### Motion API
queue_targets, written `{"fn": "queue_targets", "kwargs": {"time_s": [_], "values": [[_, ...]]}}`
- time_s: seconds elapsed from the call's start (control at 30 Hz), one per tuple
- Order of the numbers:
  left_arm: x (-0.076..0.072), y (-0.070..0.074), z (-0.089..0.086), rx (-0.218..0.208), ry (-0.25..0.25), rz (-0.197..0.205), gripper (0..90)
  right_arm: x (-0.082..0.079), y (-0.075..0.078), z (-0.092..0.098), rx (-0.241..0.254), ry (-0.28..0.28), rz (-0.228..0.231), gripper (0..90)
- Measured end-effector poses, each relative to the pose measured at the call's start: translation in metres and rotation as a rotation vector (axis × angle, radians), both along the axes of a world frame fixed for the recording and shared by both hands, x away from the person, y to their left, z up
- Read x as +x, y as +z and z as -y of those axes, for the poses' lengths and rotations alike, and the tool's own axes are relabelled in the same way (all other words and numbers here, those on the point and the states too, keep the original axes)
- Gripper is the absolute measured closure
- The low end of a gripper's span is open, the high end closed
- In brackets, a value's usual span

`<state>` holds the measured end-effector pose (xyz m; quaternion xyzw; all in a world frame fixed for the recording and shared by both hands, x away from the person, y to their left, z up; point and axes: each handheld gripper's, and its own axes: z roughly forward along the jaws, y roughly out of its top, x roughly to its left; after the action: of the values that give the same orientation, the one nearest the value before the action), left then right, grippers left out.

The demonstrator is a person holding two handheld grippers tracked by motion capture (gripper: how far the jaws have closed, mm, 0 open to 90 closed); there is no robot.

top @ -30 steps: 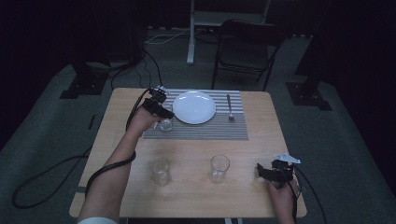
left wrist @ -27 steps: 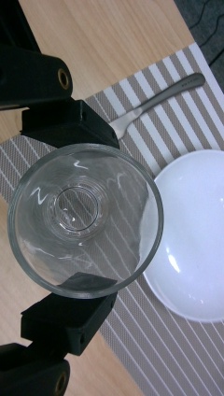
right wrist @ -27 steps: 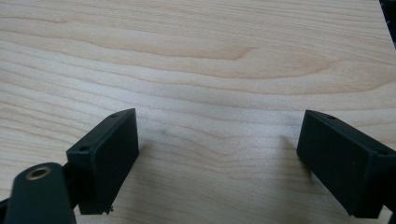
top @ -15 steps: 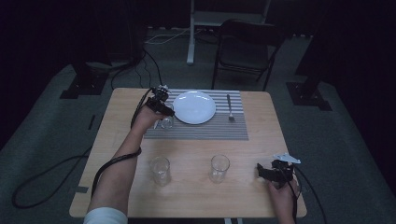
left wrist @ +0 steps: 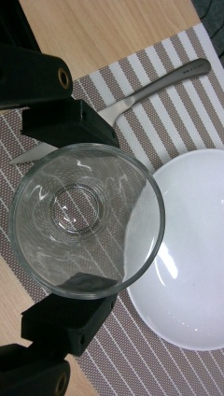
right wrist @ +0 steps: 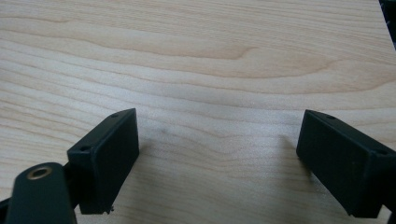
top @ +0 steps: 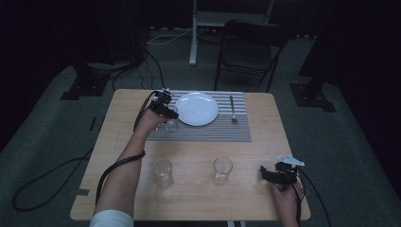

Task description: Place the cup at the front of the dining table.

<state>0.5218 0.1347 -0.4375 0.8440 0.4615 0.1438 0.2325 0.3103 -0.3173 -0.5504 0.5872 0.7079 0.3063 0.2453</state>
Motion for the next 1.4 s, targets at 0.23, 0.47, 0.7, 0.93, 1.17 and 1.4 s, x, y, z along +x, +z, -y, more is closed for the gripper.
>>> {"fn": "queue_targets", "kwargs": {"time_s": [0.23, 0.47, 0.7, 0.93, 1.17, 1.4], "values": [[-0.003, 0.001, 0.000, 0.002, 0.027, -0.054, 0.6, 0.000, 0.000, 0.000, 0.000, 0.000, 0.000, 12.7], [-0.016, -0.007, -0.009, -0.040, 0.016, 0.004, 0.2, 0.000, 0.000, 0.000, 0.000, 0.000, 0.001, 12.7], [-0.022, -0.018, -0.024, -0.064, 0.025, -0.017, 0.4, 0.000, 0.000, 0.000, -0.001, 0.001, 0.000, 12.7], [-0.031, -0.027, -0.036, -0.053, 0.025, -0.017, 0.4, 0.000, 0.000, 0.000, 0.000, 0.001, 0.000, 12.7], [-0.040, -0.036, -0.045, -0.067, 0.028, -0.028, 0.4, 0.000, 0.000, 0.000, 0.000, 0.001, 0.000, 12.7], [-0.054, -0.042, -0.054, -0.073, 0.028, -0.034, 0.4, 0.000, 0.000, 0.000, 0.000, 0.001, 0.000, 12.7]]}}
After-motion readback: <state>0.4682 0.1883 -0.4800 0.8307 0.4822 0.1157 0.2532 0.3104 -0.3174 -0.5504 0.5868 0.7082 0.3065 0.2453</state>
